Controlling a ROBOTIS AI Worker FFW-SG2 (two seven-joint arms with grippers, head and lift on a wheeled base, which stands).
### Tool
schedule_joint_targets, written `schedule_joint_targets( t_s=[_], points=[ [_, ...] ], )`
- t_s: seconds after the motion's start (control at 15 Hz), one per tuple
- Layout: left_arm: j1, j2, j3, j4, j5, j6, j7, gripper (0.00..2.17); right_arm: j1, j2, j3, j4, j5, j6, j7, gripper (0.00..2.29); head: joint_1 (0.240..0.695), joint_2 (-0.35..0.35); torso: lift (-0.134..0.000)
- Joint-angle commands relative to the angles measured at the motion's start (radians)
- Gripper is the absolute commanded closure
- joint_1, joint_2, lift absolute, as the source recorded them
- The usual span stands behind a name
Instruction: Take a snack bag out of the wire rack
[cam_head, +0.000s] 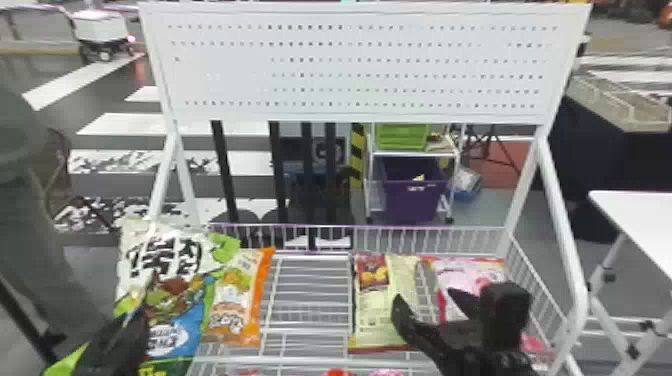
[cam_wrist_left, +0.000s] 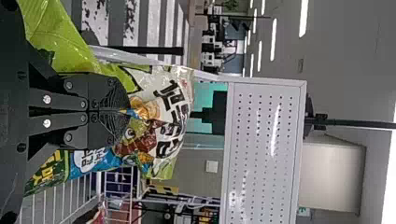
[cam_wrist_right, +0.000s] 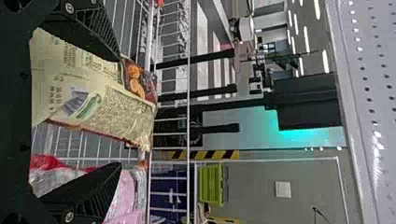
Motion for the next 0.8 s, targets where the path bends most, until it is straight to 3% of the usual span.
schedule_joint_targets(
  t_s=[0.0,0.2,0.27,0.4,0.53,0.6,0.73],
  points=[
    [-0.002,-0.002,-0.003,0.001,-0.005,0.000,0.000,2.11,-0.119,0.026,0.039,0.104,-0.015,0.071,0.001,0.10,0.499,0.000,0.000],
    [-0.003,-0.004,-0.005,0.000,-0.006,0.000,0.000,2.11,-0.180,0.032,0.070,0.198,-0.024,0.108,0.001,0.19,0.499,0.000,0.000],
    [-0.003,-0.004,-0.005,0.000,-0.006,0.000,0.002,2.11,-0.190,0.032,0.073,0.207,-0.024,0.135,0.001,0.34,0.499,0.000,0.000],
    [-0.011,-0.002,-0.003,0.001,-0.005,0.000,0.003,2.11,-0.196,0.030,0.076,0.210,-0.022,0.178,0.001,0.85,0.499,0.000,0.000],
    [-0.015,-0.002,-0.005,0.003,-0.005,0.000,0.003,2.11,-0.197,0.030,0.075,0.201,-0.024,0.194,-0.002,2.06,0.499,0.000,0.000],
    [-0.015,-0.002,-0.005,0.004,-0.005,0.000,0.003,2.11,-0.197,0.030,0.075,0.193,-0.024,0.206,-0.004,2.19,0.499,0.000,0.000],
    [-0.015,-0.002,-0.005,0.004,-0.005,0.000,0.005,2.11,-0.191,0.030,0.075,0.170,-0.022,0.215,-0.002,2.19,0.499,0.000,0.000]
  ],
)
